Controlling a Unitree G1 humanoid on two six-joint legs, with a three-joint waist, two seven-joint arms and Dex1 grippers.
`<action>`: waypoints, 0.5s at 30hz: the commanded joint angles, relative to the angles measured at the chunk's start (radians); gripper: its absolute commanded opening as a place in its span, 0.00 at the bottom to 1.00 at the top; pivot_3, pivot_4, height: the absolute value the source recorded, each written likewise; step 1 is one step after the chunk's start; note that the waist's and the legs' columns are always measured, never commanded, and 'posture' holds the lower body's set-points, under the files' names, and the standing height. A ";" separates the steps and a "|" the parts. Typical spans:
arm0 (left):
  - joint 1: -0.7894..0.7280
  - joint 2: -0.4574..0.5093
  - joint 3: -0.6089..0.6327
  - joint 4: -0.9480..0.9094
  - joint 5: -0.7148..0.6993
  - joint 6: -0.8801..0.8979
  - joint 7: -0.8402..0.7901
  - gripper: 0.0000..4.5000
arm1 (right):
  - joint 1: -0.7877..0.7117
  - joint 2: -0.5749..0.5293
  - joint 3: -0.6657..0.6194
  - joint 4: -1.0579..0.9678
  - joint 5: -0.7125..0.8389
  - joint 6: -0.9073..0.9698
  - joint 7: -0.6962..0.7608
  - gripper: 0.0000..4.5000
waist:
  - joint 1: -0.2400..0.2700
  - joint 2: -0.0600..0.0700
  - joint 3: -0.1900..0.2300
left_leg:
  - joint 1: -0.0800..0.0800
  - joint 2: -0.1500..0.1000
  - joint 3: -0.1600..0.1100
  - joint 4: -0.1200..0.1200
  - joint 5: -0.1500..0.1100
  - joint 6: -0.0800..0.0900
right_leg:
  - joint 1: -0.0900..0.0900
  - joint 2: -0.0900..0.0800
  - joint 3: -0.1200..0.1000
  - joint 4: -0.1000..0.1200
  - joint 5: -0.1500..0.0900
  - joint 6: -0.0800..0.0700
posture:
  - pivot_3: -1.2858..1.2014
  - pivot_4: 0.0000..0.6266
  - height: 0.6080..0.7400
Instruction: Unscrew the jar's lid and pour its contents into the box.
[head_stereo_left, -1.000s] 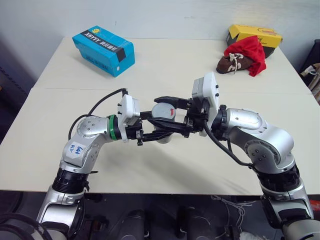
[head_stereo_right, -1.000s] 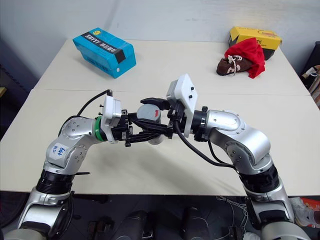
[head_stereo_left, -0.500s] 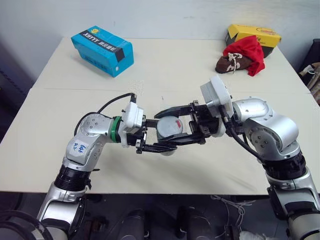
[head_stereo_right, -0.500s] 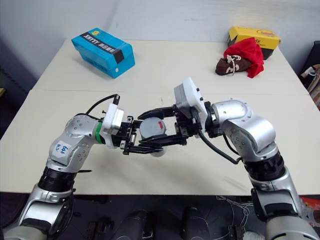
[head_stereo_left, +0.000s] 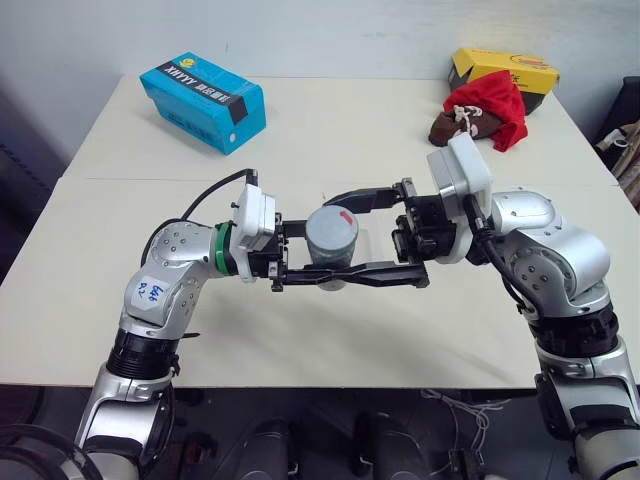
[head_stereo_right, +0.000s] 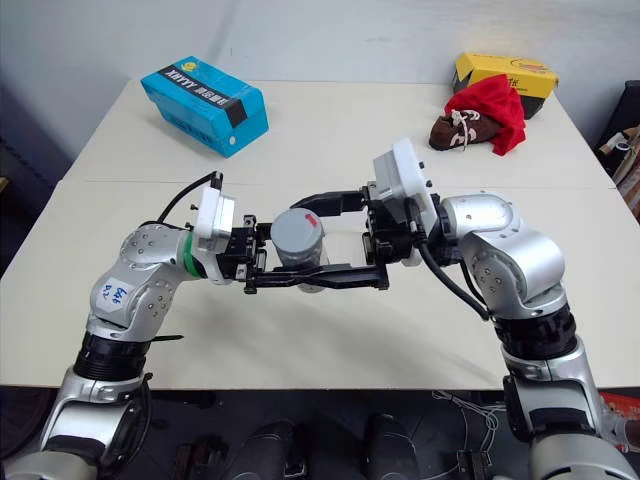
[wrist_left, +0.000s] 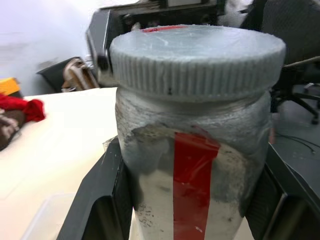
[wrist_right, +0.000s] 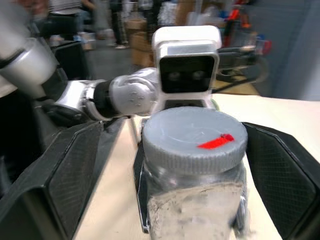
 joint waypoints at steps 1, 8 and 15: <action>0.004 -0.005 0.022 -0.035 -0.011 0.056 0.074 0.51 | 0.004 0.016 -0.017 -0.076 -0.041 -0.018 -0.090 1.00 | 0.000 0.000 0.000 | 0.000 0.000 0.000 0.000 0.000 0.000 | 0.000 0.000 0.000 0.000 0.000 0.000 | 0.52 0.24 1.00; 0.005 -0.012 -0.020 -0.053 -0.003 0.070 0.069 0.51 | -0.036 0.084 0.051 -0.065 -0.128 -0.001 -0.203 1.00 | -0.002 0.000 0.000 | 0.000 0.000 0.001 0.000 0.001 -0.001 | -0.001 0.001 0.001 0.001 0.000 0.000 | 0.52 0.24 1.00; -0.001 -0.017 -0.039 -0.051 0.028 0.016 0.064 0.51 | -0.040 0.097 0.052 -0.052 -0.127 0.036 -0.219 1.00 | -0.001 0.000 0.000 | 0.000 0.000 0.001 0.000 0.001 -0.001 | -0.001 0.001 0.001 0.001 0.000 0.000 | 0.52 0.24 1.00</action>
